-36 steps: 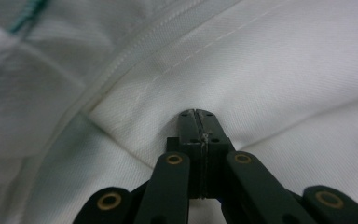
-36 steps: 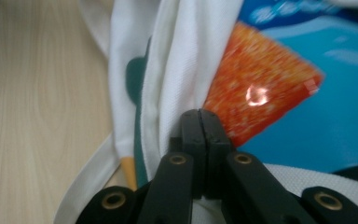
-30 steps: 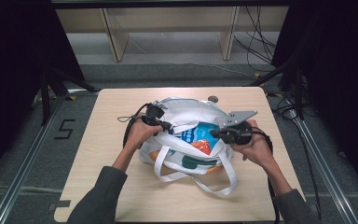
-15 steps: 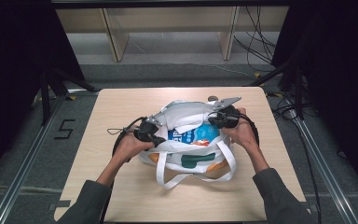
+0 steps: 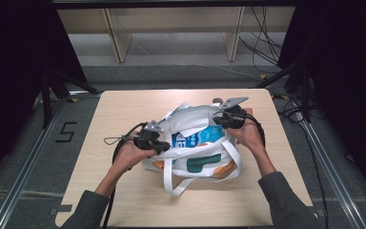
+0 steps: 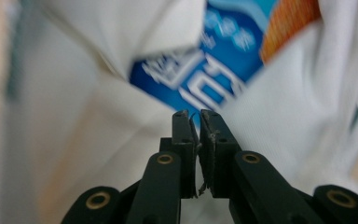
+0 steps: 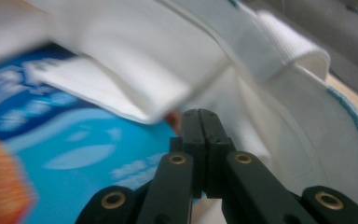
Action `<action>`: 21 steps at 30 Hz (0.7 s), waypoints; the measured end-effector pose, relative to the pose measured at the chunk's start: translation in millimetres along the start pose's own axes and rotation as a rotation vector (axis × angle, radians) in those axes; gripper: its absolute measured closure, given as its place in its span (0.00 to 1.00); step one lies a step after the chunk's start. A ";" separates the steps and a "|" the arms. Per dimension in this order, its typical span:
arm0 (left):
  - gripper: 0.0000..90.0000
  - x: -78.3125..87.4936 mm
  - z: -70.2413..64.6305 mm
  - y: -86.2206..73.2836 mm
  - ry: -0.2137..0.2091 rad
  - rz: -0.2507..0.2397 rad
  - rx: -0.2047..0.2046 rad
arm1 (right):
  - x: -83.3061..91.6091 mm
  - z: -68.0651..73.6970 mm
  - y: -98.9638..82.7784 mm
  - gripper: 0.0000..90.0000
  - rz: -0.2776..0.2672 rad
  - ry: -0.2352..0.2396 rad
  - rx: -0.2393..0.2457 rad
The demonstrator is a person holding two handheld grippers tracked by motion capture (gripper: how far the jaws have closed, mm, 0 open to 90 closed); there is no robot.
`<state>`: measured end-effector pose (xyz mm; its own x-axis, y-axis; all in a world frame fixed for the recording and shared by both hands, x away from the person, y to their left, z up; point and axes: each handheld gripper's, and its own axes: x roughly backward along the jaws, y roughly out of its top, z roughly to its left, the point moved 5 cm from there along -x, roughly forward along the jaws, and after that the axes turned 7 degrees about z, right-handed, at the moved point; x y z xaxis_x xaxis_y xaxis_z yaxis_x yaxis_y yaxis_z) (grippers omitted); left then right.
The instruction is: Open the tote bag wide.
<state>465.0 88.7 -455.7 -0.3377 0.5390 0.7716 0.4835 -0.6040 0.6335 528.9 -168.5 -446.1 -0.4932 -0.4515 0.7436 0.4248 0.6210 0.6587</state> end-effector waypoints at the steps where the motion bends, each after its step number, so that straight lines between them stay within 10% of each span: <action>1: 0.94 1.1 4.5 5.7 0.010 -0.007 0.007 | 8.3 5.4 2.1 1.00 -0.031 0.026 0.020; 4: 0.95 -1.4 27.6 12.8 0.080 -0.024 0.071 | 30.4 32.5 -6.3 1.00 -0.044 0.096 0.093; 9: 0.96 -9.2 59.0 2.9 0.112 -0.060 0.178 | 38.1 37.0 -31.1 1.00 -0.043 0.069 0.093; 13: 0.97 -19.1 64.6 -2.1 0.117 -0.039 0.191 | 47.0 45.6 -47.4 1.00 -0.072 0.117 0.103; 21: 0.98 -20.7 61.2 -4.5 0.112 -0.031 0.184 | 40.8 61.9 -77.8 1.00 0.055 0.144 0.130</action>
<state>519.3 116.1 -478.0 -0.4370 0.4810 0.7600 0.6075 -0.4653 0.6438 428.7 -195.6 -474.1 -0.3543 -0.4954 0.7931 0.3417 0.7209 0.6029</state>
